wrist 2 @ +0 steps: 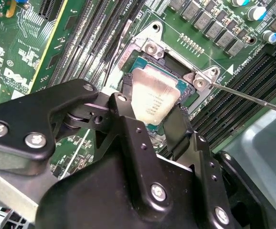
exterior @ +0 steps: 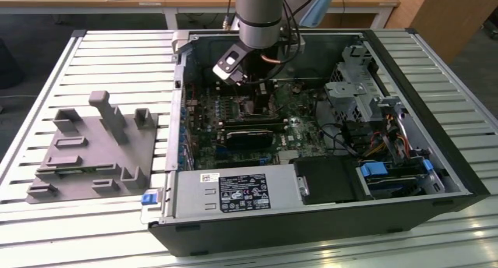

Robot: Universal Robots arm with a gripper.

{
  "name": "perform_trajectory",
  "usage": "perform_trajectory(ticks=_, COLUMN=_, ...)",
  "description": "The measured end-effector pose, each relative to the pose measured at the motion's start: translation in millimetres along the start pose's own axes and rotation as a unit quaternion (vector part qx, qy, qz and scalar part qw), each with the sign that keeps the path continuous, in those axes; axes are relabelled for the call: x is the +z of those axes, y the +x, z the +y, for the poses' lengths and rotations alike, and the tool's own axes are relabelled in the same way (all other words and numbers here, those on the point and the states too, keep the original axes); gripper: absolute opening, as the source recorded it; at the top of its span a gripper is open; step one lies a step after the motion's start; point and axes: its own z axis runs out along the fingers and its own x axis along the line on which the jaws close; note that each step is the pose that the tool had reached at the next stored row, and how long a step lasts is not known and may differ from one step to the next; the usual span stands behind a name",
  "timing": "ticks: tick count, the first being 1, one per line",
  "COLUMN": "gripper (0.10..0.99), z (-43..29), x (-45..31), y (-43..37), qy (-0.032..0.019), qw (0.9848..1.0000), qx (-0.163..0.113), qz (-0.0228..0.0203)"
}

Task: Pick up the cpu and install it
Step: 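Place the cpu into insertion slot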

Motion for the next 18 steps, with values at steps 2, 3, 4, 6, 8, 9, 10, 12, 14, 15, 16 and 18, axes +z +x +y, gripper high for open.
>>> perform_trajectory(ticks=2, gripper=0.537, z=0.0, x=0.6, y=0.0, qy=0.0000, qw=1.0000, qx=-0.001, qz=-0.0001)
perform_trajectory(ticks=3, gripper=0.537, z=-0.1, x=0.9, y=0.0, qy=0.0000, qw=1.0000, qx=-0.001, qz=-0.0001)
perform_trajectory(ticks=4, gripper=0.537, z=-0.1, x=1.0, y=0.0, qy=0.0000, qw=1.0000, qx=-0.001, qz=0.0000)
perform_trajectory(ticks=6, gripper=0.537, z=0.0, x=1.3, y=0.1, qy=-0.0002, qw=1.0000, qx=-0.001, qz=0.0002)
perform_trajectory(ticks=8, gripper=0.522, z=-0.1, x=1.2, y=0.1, qy=0.0000, qw=1.0000, qx=-0.001, qz=0.0001)
perform_trajectory(ticks=9, gripper=0.522, z=-0.1, x=1.2, y=0.1, qy=0.0000, qw=1.0000, qx=-0.001, qz=0.0000)
perform_trajectory(ticks=10, gripper=0.482, z=0.0, x=1.1, y=0.2, qy=-0.0001, qw=1.0000, qx=-0.001, qz=0.0000)
perform_trajectory(ticks=12, gripper=0.482, z=0.0, x=1.0, y=0.3, qy=-0.0001, qw=1.0000, qx=-0.001, qz=0.0001)
perform_trajectory(ticks=14, gripper=0.482, z=0.1, x=0.4, y=0.4, qy=-0.0004, qw=1.0000, qx=-0.001, qz=0.0004)
perform_trajectory(ticks=15, gripper=0.482, z=0.1, x=0.3, y=0.4, qy=-0.0004, qw=1.0000, qx=-0.001, qz=0.0004)
perform_trajectory(ticks=16, gripper=0.482, z=0.1, x=0.3, y=0.4, qy=-0.0003, qw=1.0000, qx=-0.001, qz=0.0004)
perform_trajectory(ticks=18, gripper=0.482, z=0.1, x=0.0, y=0.3, qy=-0.0002, qw=1.0000, qx=-0.001, qz=0.0001)
